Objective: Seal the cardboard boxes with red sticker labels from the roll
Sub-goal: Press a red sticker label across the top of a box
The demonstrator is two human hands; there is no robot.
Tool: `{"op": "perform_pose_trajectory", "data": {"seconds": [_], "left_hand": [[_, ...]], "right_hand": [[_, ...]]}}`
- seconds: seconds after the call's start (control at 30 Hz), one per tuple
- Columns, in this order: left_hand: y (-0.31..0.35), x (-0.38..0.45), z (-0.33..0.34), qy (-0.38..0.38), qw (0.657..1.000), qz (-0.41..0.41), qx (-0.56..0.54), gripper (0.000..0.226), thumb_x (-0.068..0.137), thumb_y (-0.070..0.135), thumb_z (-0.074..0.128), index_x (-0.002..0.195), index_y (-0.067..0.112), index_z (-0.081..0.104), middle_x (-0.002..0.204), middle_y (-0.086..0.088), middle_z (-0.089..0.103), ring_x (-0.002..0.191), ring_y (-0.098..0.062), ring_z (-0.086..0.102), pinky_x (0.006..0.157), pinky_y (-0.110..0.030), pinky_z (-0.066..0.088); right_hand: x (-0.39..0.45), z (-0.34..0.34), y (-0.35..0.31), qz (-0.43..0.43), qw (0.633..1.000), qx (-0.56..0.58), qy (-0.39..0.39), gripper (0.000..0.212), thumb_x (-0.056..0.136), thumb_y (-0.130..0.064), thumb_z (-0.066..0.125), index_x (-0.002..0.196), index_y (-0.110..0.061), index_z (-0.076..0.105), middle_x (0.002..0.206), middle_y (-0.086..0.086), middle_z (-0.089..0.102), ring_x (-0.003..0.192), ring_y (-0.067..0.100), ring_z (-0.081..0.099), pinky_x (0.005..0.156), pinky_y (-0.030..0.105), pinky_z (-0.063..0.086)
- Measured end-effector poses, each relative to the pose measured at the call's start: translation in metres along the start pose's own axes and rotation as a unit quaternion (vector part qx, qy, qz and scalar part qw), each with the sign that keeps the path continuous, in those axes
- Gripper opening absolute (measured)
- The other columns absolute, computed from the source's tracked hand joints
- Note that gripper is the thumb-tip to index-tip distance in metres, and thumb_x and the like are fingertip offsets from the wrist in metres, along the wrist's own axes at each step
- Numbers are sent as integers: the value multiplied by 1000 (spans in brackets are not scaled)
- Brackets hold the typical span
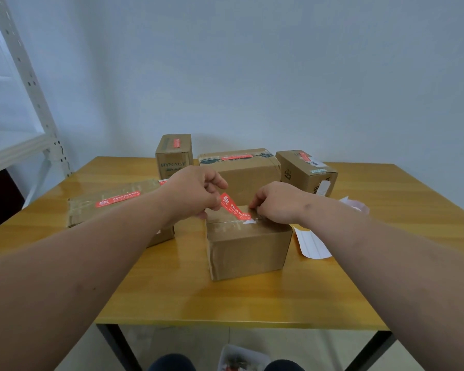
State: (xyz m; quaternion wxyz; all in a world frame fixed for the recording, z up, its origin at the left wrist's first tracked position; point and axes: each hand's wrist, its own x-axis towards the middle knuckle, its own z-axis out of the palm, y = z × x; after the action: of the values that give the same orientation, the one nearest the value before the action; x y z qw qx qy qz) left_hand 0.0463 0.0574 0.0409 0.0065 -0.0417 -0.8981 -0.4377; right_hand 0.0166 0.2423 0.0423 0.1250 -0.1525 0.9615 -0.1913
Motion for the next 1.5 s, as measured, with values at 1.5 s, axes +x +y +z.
{"op": "perform_pose_trajectory", "data": {"seconds": [1.5], "left_hand": [[38, 4, 36, 3, 990, 102, 97, 89, 71, 37, 84, 145, 32, 34, 120, 6, 50, 97, -7, 57, 85, -29, 49]], "right_hand": [[-13, -25, 26, -48, 955, 271, 108, 13, 89, -4, 65, 79, -11, 70, 73, 1, 70, 58, 5, 65, 48, 9, 44]]}}
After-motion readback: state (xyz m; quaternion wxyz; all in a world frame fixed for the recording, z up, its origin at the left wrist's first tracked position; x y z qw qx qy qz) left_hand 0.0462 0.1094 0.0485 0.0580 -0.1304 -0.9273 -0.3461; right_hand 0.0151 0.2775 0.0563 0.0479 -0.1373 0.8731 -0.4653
